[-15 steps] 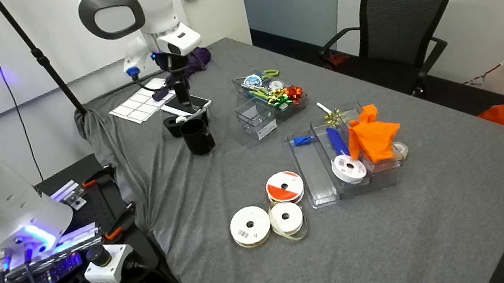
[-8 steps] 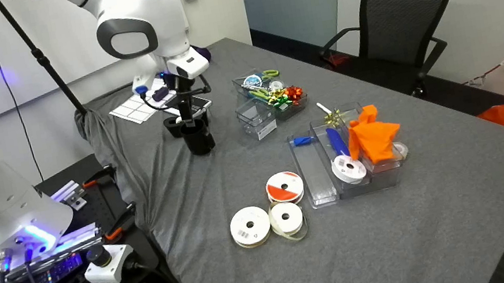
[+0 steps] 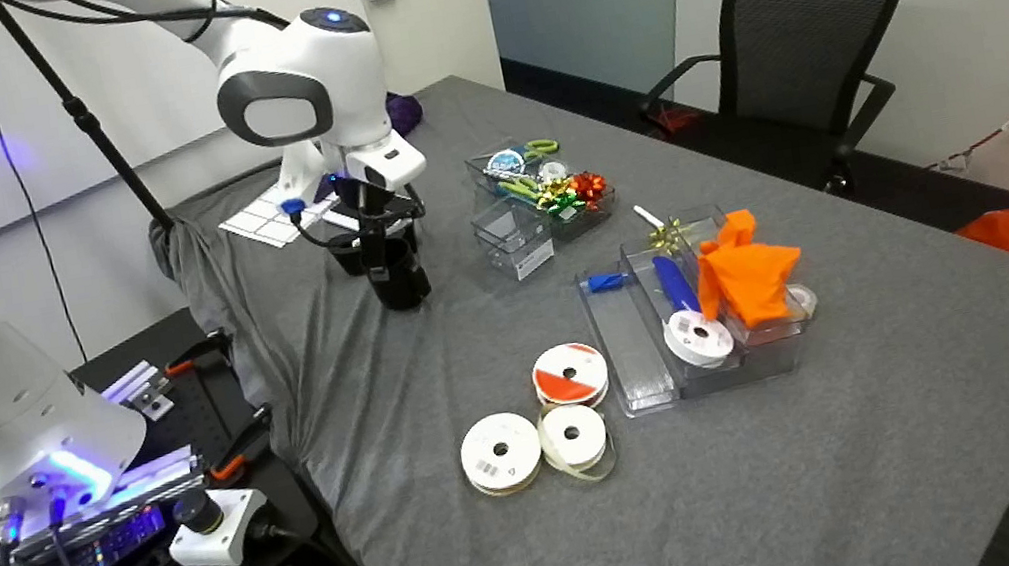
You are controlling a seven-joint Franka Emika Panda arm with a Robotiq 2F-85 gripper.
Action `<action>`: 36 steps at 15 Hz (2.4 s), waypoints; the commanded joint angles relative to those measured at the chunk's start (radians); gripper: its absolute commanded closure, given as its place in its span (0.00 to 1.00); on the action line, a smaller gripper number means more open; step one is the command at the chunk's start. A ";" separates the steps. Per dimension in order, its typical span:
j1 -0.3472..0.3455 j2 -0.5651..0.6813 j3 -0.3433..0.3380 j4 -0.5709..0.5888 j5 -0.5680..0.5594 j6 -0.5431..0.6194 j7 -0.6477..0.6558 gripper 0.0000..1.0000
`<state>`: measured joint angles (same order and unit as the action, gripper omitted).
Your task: Move the black cup to the right, unstack the two clear cases and the stack them up again
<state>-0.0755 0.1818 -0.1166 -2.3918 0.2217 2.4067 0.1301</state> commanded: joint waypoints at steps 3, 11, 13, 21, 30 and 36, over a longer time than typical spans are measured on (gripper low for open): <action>-0.018 0.078 0.010 0.034 -0.004 0.023 -0.038 0.00; -0.022 0.164 0.012 0.094 -0.009 0.036 -0.045 0.26; -0.022 0.178 0.012 0.107 -0.009 0.034 -0.046 0.40; -0.028 0.189 0.012 0.122 -0.013 0.026 -0.064 0.97; -0.040 0.097 0.011 0.073 -0.020 -0.009 -0.130 0.98; -0.039 -0.055 -0.024 0.016 -0.144 -0.049 -0.136 0.98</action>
<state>-0.0995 0.2510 -0.1242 -2.3177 0.1425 2.4017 0.0166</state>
